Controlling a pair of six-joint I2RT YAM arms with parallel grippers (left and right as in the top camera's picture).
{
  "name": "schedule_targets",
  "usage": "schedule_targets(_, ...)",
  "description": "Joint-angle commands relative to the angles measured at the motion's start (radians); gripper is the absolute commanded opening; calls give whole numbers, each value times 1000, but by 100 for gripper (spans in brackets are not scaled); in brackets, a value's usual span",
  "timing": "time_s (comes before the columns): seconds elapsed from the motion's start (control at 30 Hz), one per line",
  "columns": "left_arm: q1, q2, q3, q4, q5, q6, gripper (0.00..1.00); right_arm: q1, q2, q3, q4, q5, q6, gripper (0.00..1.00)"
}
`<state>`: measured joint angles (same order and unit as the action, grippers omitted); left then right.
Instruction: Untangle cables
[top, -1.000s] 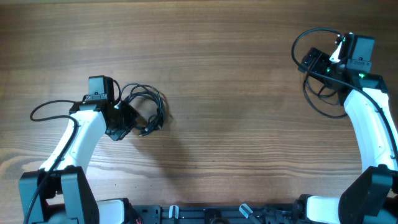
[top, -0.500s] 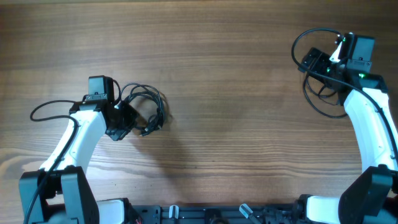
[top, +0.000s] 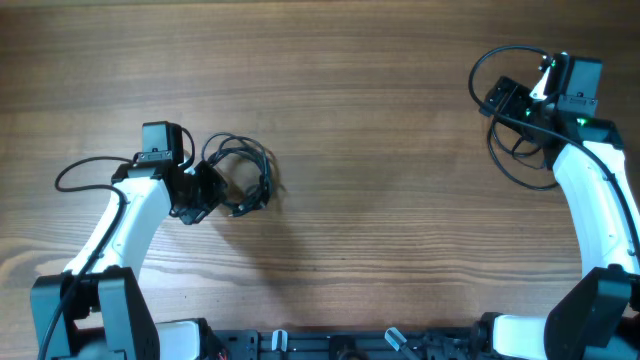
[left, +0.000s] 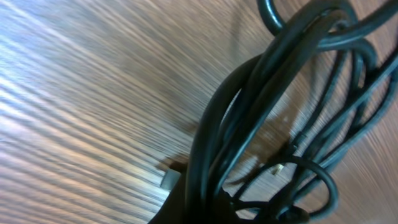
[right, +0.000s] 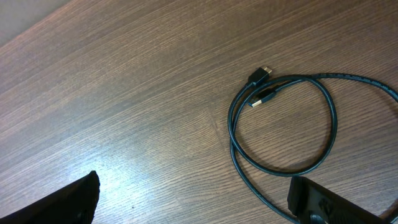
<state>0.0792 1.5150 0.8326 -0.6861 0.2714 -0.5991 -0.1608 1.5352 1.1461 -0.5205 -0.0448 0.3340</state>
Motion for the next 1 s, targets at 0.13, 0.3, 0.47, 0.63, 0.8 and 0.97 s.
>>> schedule_targets(0.13, -5, 6, -10, 17, 121, 47, 4, 0, 10, 10, 0, -9, -17, 100)
schedule_targets(0.3, -5, 6, -10, 17, 121, 46, 4, 0, 10, 10, 0, -9, -17, 100)
schedule_targets(0.47, -5, 6, -10, 24, 179, 47, 4, 0, 10, 10, 0, -9, -17, 100)
schedule_targets(0.63, -5, 6, -10, 30, 194, 64, 4, 0, 10, 10, 10, -47, 13, 100)
schedule_targets(0.8, -5, 6, -10, 45, 302, 129, 4, 8, 11, 2, -135, -486, -6, 97)
schedule_targets(0.97, -5, 6, -10, 67, 496, 210, 4, 125, 11, -32, -150, -796, -118, 93)
